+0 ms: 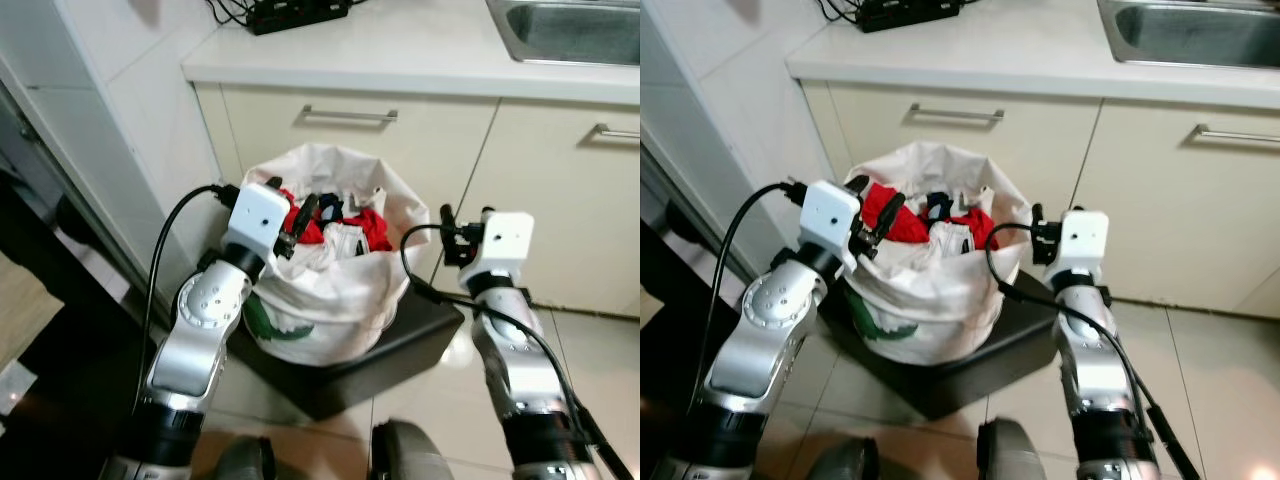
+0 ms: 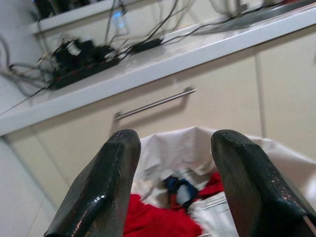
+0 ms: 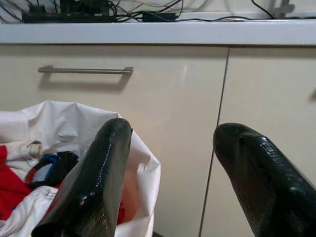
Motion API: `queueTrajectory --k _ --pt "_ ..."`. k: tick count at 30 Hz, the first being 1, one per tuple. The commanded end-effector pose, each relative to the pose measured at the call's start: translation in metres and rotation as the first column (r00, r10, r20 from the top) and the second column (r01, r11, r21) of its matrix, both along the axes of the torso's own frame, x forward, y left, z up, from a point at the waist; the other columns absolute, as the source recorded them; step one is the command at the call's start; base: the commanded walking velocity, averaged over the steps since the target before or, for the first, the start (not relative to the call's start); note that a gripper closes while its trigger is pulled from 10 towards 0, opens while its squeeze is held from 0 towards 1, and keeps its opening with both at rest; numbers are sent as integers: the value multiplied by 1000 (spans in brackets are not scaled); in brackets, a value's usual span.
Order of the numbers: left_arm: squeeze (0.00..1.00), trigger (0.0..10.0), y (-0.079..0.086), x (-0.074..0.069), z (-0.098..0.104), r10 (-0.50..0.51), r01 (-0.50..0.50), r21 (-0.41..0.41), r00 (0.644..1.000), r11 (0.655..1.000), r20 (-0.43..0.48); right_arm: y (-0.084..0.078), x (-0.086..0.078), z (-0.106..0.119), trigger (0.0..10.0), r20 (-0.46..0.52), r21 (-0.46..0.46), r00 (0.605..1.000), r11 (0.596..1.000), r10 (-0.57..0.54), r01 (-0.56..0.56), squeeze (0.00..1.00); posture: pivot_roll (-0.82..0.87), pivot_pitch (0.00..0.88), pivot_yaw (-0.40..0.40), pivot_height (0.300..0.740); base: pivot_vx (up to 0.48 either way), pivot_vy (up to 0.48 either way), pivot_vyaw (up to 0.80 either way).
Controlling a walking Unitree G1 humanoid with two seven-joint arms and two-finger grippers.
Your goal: Clothes washing
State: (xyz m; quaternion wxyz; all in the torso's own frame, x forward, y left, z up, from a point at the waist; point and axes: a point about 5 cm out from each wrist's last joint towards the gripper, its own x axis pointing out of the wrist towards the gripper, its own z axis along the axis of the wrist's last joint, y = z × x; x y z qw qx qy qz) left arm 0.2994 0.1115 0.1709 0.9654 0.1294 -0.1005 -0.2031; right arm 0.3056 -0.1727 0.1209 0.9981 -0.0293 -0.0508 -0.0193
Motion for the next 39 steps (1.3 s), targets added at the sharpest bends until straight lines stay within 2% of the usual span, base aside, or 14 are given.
queueTrajectory --k 1,3,6,7,10,14,16,18,19,21,25,27,31,39 --pt "0 10000 9 3 7 38 -38 31 999 999 16 8 0 8 10000 20 5 999 1000 28 -28 0 -150 105 55 668 461 0 0" --pt "0 10000 15 12 12 70 -71 30 997 997 23 7 -3 12 10000 30 8 999 1000 27 -27 0 -153 123 52 668 0 0 0" --pt "0 10000 27 37 20 113 -115 109 993 987 22 10 -14 20 10000 51 -2 997 998 61 -61 0 -181 162 56 668 0 0 0" --pt "0 10000 37 51 28 152 -153 120 988 981 16 15 -23 23 10000 58 -9 994 995 95 -95 0 -194 170 57 668 0 0 0" --pt "0 10000 43 60 39 168 -169 106 986 980 17 18 -34 25 10000 57 0 991 993 121 -122 0 -227 197 56 668 0 0 0" --pt "0 10000 40 65 47 141 -140 109 990 984 1 20 -49 24 10000 31 17 991 991 129 -129 0 -246 243 57 668 0 0 0" --pt "0 10000 30 74 50 78 -71 157 996 985 -43 24 -62 24 10000 10 27 990 990 141 -141 0 -251 292 69 668 0 0 0" --pt "0 10000 27 79 51 60 -48 178 996 983 -61 26 -66 25 10000 5 28 989 989 145 -145 0 -251 292 69 668 0 0 0" --pt "0 10000 21 90 52 27 -4 220 994 976 -103 29 -77 25 10000 -12 44 989 988 148 -148 0 -241 345 93 668 0 0 0" --pt "0 10000 15 99 48 12 24 259 990 966 -139 32 -87 22 10000 -33 66 989 988 145 -143 0 -244 360 104 668 0 0 0" --pt "0 10000 4 105 45 -14 64 261 982 963 -191 36 -97 23 10000 -45 80 989 987 143 -139 0 -261 375 116 668 0 0 0" --pt "0 10000 -9 106 40 -35 98 261 971 960 -235 38 -105 25 10000 -56 81 987 986 149 -144 0 -270 384 118 668 0 0 0" --pt "0 10000 -18 108 32 -33 119 329 966 937 -255 39 -116 25 10000 -84 89 984 985 157 -149 0 -292 402 116 668 0 0 0" --pt "0 10000 -24 116 68 -93 146 392 984 909 -150 35 -131 25 10000 -139 84 978 985 158 -147 0 -325 424 102 668 0 0 0"
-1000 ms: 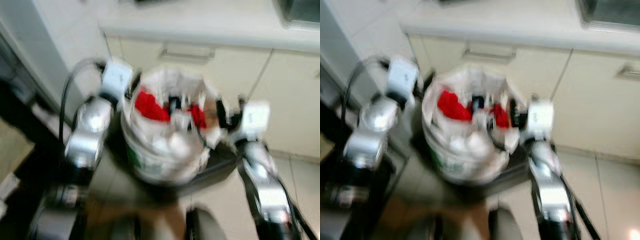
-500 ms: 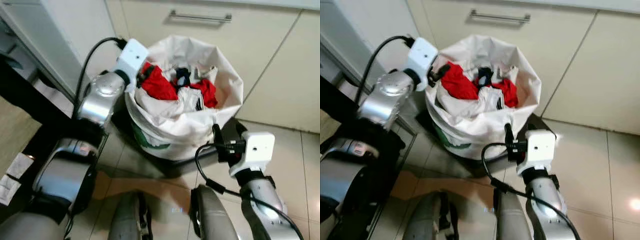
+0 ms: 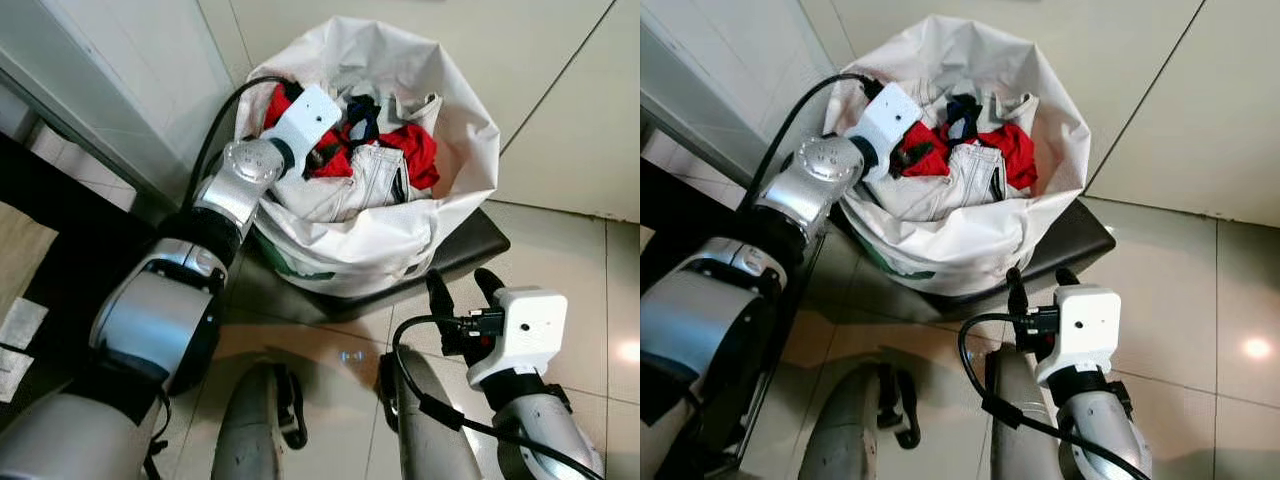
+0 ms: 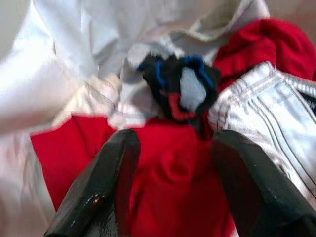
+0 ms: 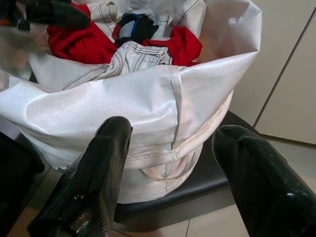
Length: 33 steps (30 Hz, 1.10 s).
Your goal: Clothes washing
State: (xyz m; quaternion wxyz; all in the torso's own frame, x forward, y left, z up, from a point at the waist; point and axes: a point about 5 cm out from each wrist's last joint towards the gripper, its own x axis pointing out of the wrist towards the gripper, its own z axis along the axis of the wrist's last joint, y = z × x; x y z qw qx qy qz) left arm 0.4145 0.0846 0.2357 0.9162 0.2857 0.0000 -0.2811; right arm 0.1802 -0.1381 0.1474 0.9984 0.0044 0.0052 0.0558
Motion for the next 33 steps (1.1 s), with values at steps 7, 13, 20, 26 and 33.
queueTrajectory --k 7,13,20,26,33 --pt "0 10000 -3 0 -4 -54 59 102 997 993 -55 3 -8 -2 10000 -55 16 998 1000 15 -14 0 -325 445 100 668 0 0 0" --pt "0 10000 1 0 -3 -69 79 122 994 989 -89 2 -10 -4 10000 -76 21 997 1000 8 -6 0 -325 448 103 668 0 0 0" --pt "1000 10000 13 5 13 -35 42 175 999 984 -41 3 -7 -8 10000 -88 34 996 999 6 -3 0 -305 433 104 668 0 0 0" --pt "1000 10000 13 0 -18 -18 46 281 995 959 -100 2 -8 -7 10000 -91 32 996 999 5 -2 0 -331 436 102 668 0 0 0" --pt "1000 10000 18 -4 -46 36 14 341 990 940 -138 -1 -12 -9 10000 -106 27 994 999 -14 17 0 -348 418 105 668 0 0 0"
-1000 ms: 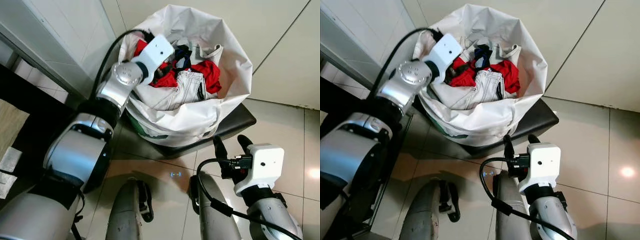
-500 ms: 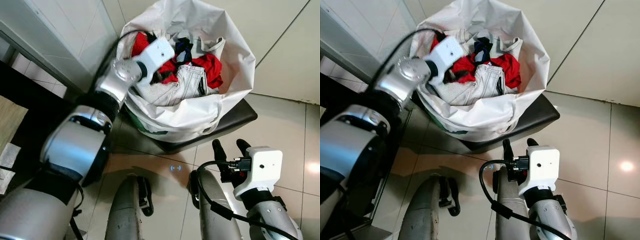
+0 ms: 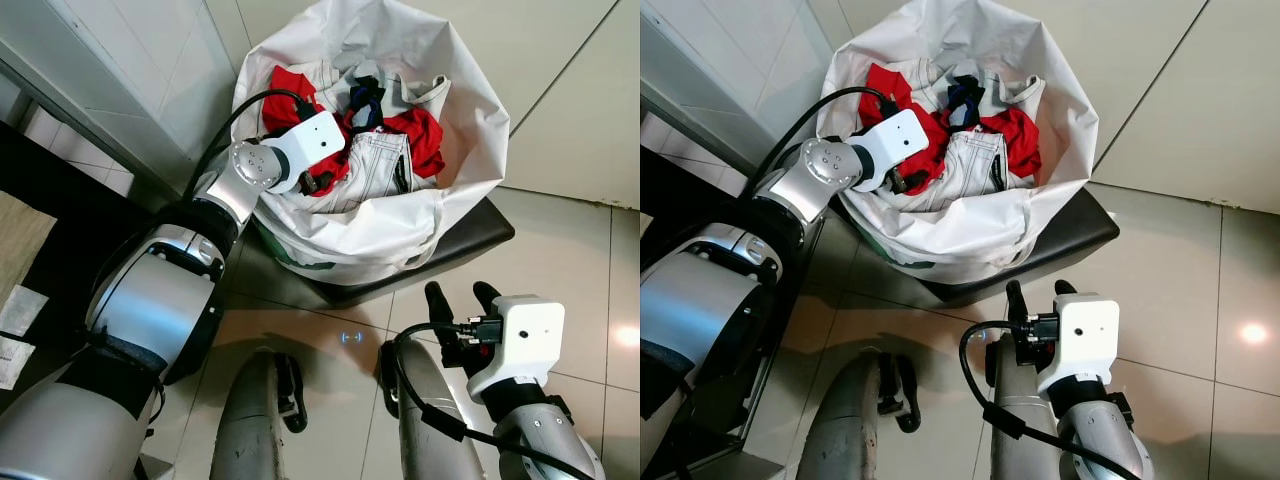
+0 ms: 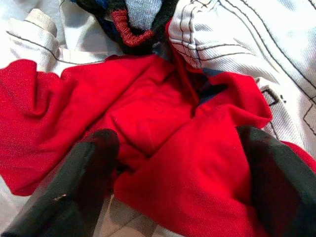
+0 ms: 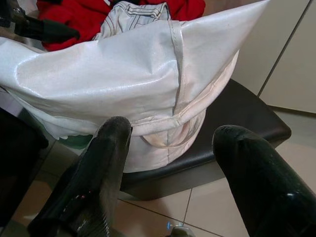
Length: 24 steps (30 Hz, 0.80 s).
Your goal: Clothes washing
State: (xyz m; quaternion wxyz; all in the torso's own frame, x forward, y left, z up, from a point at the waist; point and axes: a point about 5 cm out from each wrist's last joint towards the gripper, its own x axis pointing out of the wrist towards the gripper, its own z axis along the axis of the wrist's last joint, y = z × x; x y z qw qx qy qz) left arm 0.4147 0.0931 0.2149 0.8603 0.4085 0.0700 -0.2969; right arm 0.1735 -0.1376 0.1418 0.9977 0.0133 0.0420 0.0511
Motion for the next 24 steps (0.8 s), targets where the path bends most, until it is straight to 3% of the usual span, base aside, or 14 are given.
queueTrajectory --k 1,2,3,8,9,14,16,19,20,21,23,24 --pt "435 10000 9 -5 -28 47 -42 73 997 996 -61 -1 -5 -4 10000 -32 14 999 1000 -7 7 0 -348 418 105 668 0 0 0" --pt "435 10000 9 -5 -28 47 -42 73 997 996 -61 -1 -5 -4 10000 -32 14 999 1000 -7 7 0 -348 418 105 668 0 0 0" --pt "0 10000 9 -6 -33 53 -48 85 997 995 -63 -1 -5 -4 10000 -32 15 999 1000 -5 6 0 -350 414 104 668 0 0 0" --pt "0 10000 4 -13 -57 74 -61 119 991 991 -111 0 -3 -3 10000 -26 13 1000 1000 0 0 0 -363 404 99 668 0 0 0" --pt "0 0 3 -15 -62 77 -62 111 987 992 -138 -1 -3 -3 10000 -26 12 1000 1000 -1 1 0 -369 406 97 668 0 0 0" --pt "0 0 0 -21 -76 78 -60 97 978 994 -192 -3 -4 -2 10000 -29 6 1000 1000 -5 5 0 -375 411 94 668 0 0 0" --pt "0 0 -3 -21 -76 92 -84 48 977 995 -192 -3 -5 -2 10000 -31 4 1000 1000 -7 7 0 -380 415 93 668 0 0 0" --pt "0 0 -9 -17 -66 134 -162 -134 971 978 -196 -6 -5 -3 10000 -33 2 999 1000 -15 15 0 -382 416 94 668 0 0 0" --pt "0 0 -12 -13 -54 152 -213 -288 963 934 -221 -6 -4 -3 10000 -33 2 999 1000 -19 19 0 -382 410 95 668 0 0 0" --pt "0 0 -12 -13 -54 152 -213 -288 963 934 -221 -6 -4 -3 10000 -33 2 999 1000 -19 19 0 -382 410 95 668 0 0 0" --pt "0 0 -13 -9 -39 156 -243 -412 959 878 -235 -7 -2 -3 10000 -31 3 999 1000 -21 21 0 -377 406 92 668 0 0 0" --pt "0 0 -13 -7 -35 166 -250 -436 961 865 -223 -7 0 -3 10000 -30 4 999 1000 -21 21 0 -374 399 88 668 0 0 0"
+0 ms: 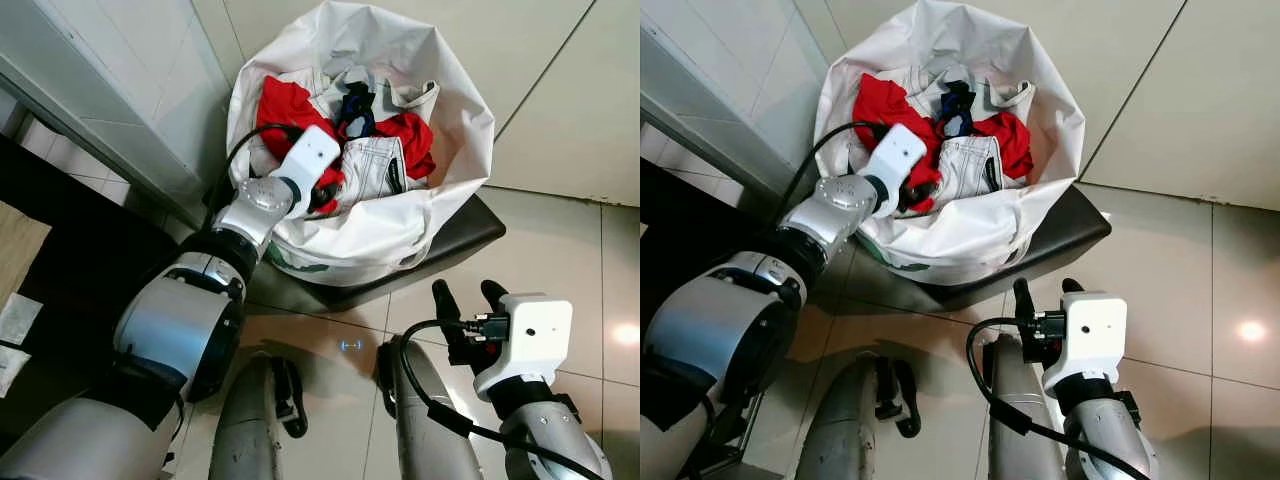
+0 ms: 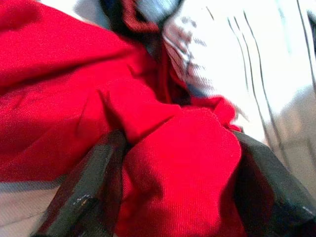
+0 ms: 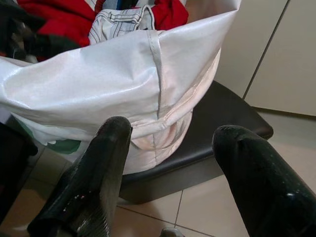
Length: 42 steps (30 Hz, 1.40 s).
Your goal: Clothes washing
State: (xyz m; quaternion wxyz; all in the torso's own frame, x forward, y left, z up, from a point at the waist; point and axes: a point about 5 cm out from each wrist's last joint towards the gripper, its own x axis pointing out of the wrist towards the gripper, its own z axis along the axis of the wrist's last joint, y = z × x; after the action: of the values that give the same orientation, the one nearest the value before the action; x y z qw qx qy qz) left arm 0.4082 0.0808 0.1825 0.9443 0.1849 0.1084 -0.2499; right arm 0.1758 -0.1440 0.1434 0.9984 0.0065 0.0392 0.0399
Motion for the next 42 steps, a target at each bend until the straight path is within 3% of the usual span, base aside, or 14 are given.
queueTrajectory --k 1,6,16,23,28,31,33,35,36,40,42 --pt "0 0 -1 -1 -2 21 -22 -52 999 998 -31 -1 -3 -5 10000 -36 19 999 1000 1 0 0 -374 399 88 668 0 0 0" --pt "0 0 -4 2 8 21 -18 -118 1000 993 17 -2 6 -7 10000 -29 20 1000 1000 6 -6 0 -363 377 82 668 0 0 0" --pt "0 0 8 4 12 61 -53 -188 997 981 39 -4 13 -8 10000 -30 22 999 1000 21 -20 0 -343 368 57 668 0 0 0" --pt "0 0 12 10 48 74 -30 -298 988 954 138 -3 20 -10 10000 -30 24 999 999 36 -36 0 -333 359 48 668 0 0 0" --pt "0 0 15 11 69 43 32 -304 970 952 239 -2 29 -14 10000 -24 21 999 999 38 -37 0 -308 316 52 668 0 0 0" --pt "0 0 22 11 76 32 41 -241 956 970 292 -1 38 -12 10000 1 21 999 999 46 -46 0 -288 280 55 668 0 0 0" --pt "0 0 24 10 60 13 23 -125 960 992 278 2 44 -10 10000 14 28 999 998 49 -49 0 -286 275 58 668 0 0 0" --pt "0 0 26 10 55 23 -2 -71 958 997 285 3 44 -10 10000 15 27 999 998 52 -52 0 -286 275 61 668 0 0 0" --pt "1000 10000 27 10 56 16 5 -72 956 997 293 3 44 -11 10000 13 27 999 998 53 -53 0 -290 277 66 668 0 0 0" --pt "1000 10000 31 11 80 10 26 -92 931 995 364 1 40 -16 10000 0 24 999 999 48 -48 0 -296 272 75 668 0 0 0" --pt "1000 10000 34 12 89 4 21 -59 922 998 388 0 40 -19 10000 -5 26 999 999 41 -41 0 -299 258 81 668 0 0 0"
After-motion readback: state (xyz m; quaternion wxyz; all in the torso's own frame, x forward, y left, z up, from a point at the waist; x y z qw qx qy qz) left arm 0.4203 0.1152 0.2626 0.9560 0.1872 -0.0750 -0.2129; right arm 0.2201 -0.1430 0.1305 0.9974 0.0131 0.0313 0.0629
